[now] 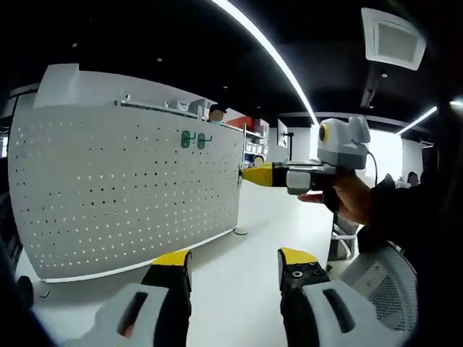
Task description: Insert the hook assembly into the mounting plate slot until the hook locks in place.
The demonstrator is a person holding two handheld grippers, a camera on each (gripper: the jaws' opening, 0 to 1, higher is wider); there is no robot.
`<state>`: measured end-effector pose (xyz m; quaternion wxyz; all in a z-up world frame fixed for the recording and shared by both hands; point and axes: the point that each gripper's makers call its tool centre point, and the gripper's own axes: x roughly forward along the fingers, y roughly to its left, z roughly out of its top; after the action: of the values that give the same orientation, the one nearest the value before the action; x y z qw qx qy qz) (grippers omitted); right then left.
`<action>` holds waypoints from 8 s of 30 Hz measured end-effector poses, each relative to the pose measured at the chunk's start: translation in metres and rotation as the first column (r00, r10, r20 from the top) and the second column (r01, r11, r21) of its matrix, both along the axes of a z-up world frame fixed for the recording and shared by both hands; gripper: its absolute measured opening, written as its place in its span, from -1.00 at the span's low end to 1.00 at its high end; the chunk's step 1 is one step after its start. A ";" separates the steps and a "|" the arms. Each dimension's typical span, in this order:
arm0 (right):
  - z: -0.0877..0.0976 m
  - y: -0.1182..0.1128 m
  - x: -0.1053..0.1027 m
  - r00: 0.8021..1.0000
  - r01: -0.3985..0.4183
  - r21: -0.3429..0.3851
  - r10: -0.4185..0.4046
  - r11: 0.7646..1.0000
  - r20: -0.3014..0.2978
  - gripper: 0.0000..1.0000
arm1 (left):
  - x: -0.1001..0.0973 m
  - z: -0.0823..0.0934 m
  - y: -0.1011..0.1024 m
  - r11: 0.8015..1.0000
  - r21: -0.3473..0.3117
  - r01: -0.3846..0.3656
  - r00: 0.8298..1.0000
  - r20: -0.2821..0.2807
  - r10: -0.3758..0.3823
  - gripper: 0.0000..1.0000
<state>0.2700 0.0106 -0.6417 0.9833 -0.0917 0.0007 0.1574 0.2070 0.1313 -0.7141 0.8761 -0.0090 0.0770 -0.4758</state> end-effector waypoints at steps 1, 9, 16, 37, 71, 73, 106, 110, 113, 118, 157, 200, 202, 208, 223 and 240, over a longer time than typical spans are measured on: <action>0.004 -0.005 0.003 1.000 0.010 -0.001 -0.010 1.000 0.008 -0.98 | 0.000 0.000 0.000 1.000 -0.003 0.001 1.000 -0.001 -0.001 -0.01; 0.050 -0.053 0.028 0.988 0.119 0.001 -0.119 0.993 0.099 -0.98 | 0.000 -0.001 -0.001 1.000 -0.016 0.010 1.000 -0.022 -0.010 0.01; 0.082 -0.078 0.051 0.974 0.169 0.004 -0.167 0.986 0.152 -0.98 | -0.001 -0.008 -0.004 1.000 0.000 0.027 0.999 -0.039 -0.027 0.02; 0.087 -0.113 0.109 0.960 0.248 0.004 -0.246 0.969 0.133 -0.98 | 0.000 -0.010 -0.003 1.000 0.012 0.026 0.999 -0.038 -0.026 0.02; 0.064 -0.133 0.159 0.955 0.289 0.002 -0.289 0.957 0.060 -0.98 | 0.002 -0.013 -0.003 1.000 0.016 0.025 0.998 -0.055 -0.024 0.00; 0.064 -0.134 0.160 0.955 0.289 0.002 -0.289 0.957 0.063 -0.98 | 0.002 -0.013 -0.004 1.000 0.016 0.027 0.998 -0.051 -0.026 0.00; 0.038 -0.140 0.149 0.950 0.311 -0.042 -0.310 0.950 0.033 -0.92 | -0.002 -0.012 -0.007 0.999 0.010 0.044 0.998 -0.053 -0.044 -0.01; 0.034 -0.141 0.139 0.950 0.313 -0.026 -0.312 0.949 0.029 -0.89 | -0.003 -0.013 -0.008 0.999 0.017 0.049 0.998 -0.052 -0.048 -0.01; 0.033 -0.140 0.133 0.949 0.313 -0.019 -0.312 0.950 0.030 -0.87 | -0.003 -0.013 -0.008 0.999 0.019 0.049 0.998 -0.048 -0.048 -0.02; 0.038 -0.132 0.116 0.952 0.303 -0.005 -0.303 0.953 0.049 -0.84 | -0.004 -0.011 -0.007 0.999 0.018 0.045 0.998 -0.041 -0.044 -0.02; -0.043 -0.008 -0.014 0.997 0.054 0.119 -0.046 0.991 -0.068 -0.78 | -0.011 -0.036 -0.014 0.991 0.112 0.072 0.995 -0.071 -0.065 -0.05; -0.045 0.014 -0.040 0.999 -0.004 0.092 0.008 0.996 -0.045 -0.78 | 0.039 -0.021 -0.006 0.990 0.139 -0.016 0.999 -0.047 0.023 -0.07; -0.045 0.013 -0.040 0.999 -0.001 0.094 0.005 0.996 -0.045 -0.78 | 0.044 -0.023 -0.007 0.989 0.149 -0.022 0.999 -0.044 0.029 -0.07; -0.044 0.012 -0.040 0.999 0.002 0.097 0.002 0.995 -0.043 -0.78 | 0.063 -0.038 -0.012 0.982 0.187 -0.037 0.997 -0.055 0.048 -0.08; -0.046 0.012 -0.039 0.999 -0.002 0.102 0.007 0.995 -0.049 -0.78 | 0.102 -0.092 -0.020 0.961 0.263 -0.085 0.984 -0.128 0.122 -0.15; -0.052 0.013 -0.035 0.997 -0.006 0.111 0.015 0.994 -0.078 -0.78 | 0.139 -0.146 -0.021 0.938 0.312 -0.152 0.960 -0.179 0.215 -0.29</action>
<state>0.2351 0.0238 -0.6938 0.9852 -0.0309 0.0300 0.1660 0.3456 0.1107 -0.8600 0.8952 0.0643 0.2382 -0.3710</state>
